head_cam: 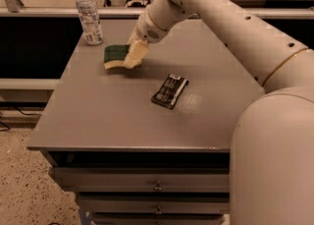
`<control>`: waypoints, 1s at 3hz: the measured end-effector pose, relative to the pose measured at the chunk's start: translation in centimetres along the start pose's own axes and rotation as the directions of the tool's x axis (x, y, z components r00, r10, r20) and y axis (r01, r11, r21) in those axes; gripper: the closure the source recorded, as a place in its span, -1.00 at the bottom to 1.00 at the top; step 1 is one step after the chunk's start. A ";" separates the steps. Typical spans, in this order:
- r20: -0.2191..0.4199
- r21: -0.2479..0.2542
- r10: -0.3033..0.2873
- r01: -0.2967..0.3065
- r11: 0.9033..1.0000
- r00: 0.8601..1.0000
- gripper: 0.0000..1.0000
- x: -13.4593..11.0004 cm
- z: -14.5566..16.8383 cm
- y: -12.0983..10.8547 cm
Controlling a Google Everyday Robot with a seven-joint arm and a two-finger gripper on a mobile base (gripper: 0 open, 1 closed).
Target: Move sponge near blue plastic bottle
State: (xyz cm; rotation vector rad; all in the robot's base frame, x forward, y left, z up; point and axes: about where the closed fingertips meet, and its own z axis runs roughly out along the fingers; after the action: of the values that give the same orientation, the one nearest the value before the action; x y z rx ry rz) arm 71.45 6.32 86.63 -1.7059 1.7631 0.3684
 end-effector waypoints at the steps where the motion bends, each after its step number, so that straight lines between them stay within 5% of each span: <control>1: 0.011 0.046 0.021 -0.021 0.999 1.000 1.00 0.6 -1.2 -2.5; 3: 0.053 0.157 0.108 -0.115 0.981 0.993 1.00 1.5 -1.3 -7.9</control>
Offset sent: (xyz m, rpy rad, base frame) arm 0.0781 -0.0424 0.0289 0.1075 -0.0808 -0.1763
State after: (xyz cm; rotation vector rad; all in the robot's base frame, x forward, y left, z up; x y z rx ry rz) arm 78.81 3.46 88.47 -1.4802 1.8096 0.3021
